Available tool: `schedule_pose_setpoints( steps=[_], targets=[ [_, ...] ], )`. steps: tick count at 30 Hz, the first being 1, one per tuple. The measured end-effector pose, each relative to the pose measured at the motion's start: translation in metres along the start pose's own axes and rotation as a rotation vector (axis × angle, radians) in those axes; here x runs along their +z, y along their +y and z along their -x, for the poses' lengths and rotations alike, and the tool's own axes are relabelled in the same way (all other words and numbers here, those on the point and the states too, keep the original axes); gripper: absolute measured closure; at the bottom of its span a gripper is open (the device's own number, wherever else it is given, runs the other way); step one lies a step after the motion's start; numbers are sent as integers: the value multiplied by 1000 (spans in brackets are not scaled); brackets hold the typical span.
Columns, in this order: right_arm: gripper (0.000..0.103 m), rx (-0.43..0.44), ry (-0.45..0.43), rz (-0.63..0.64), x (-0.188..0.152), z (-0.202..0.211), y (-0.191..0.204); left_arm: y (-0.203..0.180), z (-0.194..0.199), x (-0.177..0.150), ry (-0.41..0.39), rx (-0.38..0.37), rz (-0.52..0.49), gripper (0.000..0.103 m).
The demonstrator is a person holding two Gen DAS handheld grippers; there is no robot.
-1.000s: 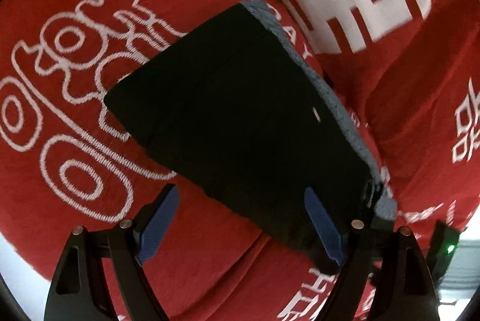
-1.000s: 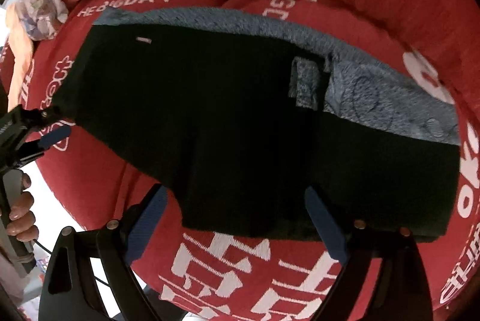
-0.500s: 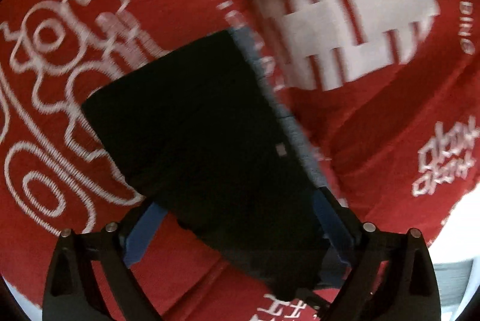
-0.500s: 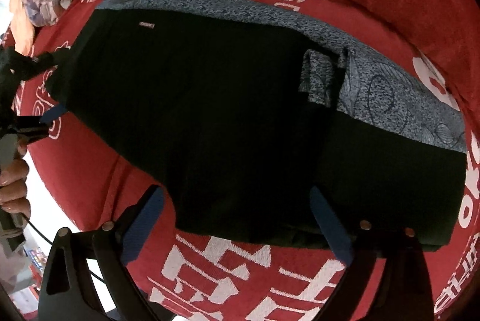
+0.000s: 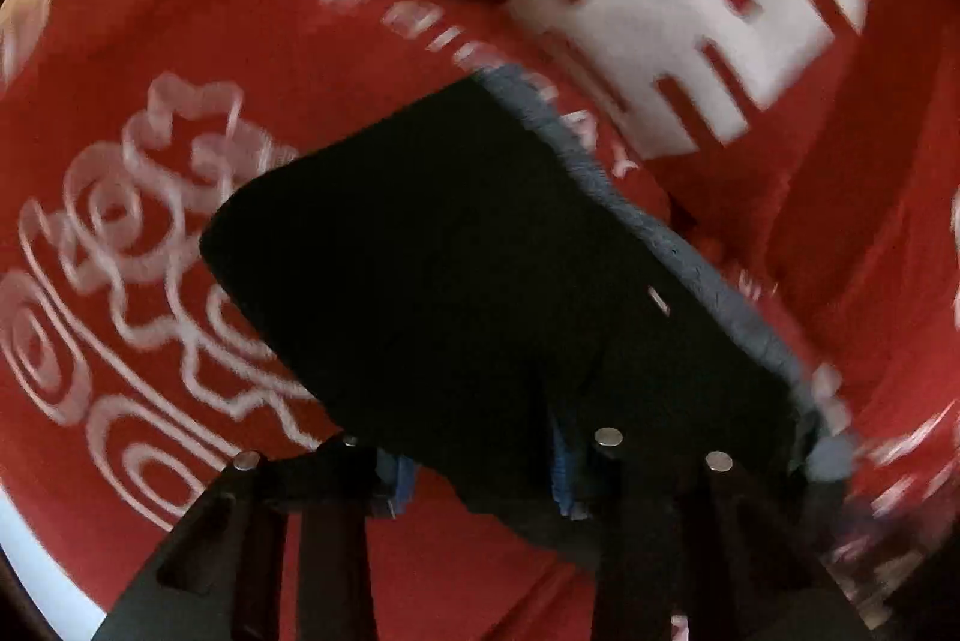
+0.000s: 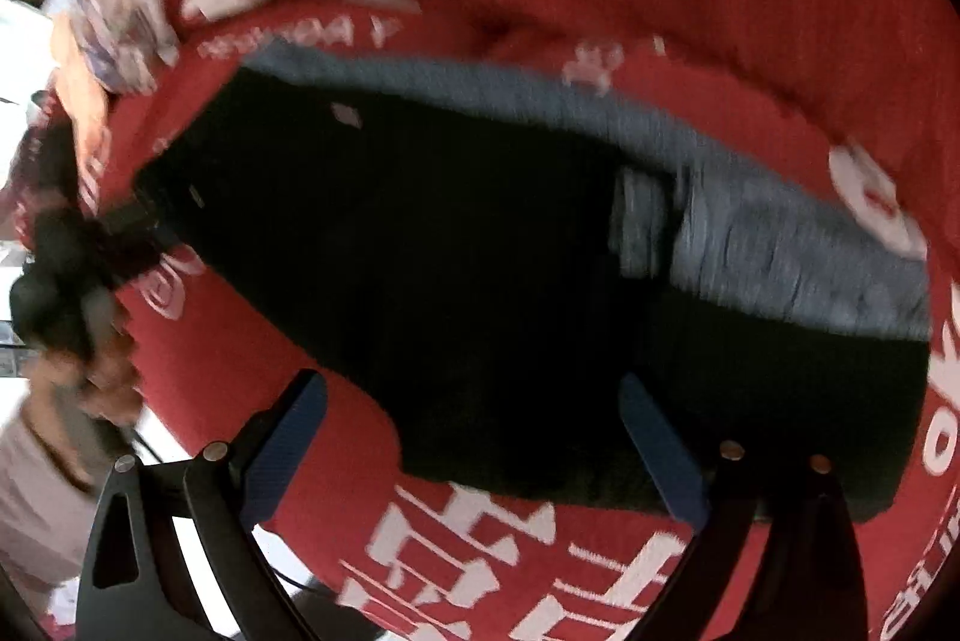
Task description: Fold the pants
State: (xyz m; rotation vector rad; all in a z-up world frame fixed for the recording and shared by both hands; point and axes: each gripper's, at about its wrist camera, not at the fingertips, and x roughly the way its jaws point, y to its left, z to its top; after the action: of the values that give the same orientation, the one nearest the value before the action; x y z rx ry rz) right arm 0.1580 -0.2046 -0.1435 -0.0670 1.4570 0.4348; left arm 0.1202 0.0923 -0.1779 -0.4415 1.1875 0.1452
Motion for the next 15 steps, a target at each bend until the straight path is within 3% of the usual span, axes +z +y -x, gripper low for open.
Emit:
schedule_pose_setpoints(
  steps=[3,7,12,15],
  targets=[
    [4,80,-13,-8,37,16,5,-49,15,-18,-123,151,-322,70],
    [4,213,21,-13,88,21,27,-79,22,-41,-204,226,-558,70],
    [4,412,188,45,145,-1,84,-92,21,-41,-231,262,-654,70],
    [4,424,282,161,164,-23,130,-94,23,-41,-237,262,-666,70]
  ],
)
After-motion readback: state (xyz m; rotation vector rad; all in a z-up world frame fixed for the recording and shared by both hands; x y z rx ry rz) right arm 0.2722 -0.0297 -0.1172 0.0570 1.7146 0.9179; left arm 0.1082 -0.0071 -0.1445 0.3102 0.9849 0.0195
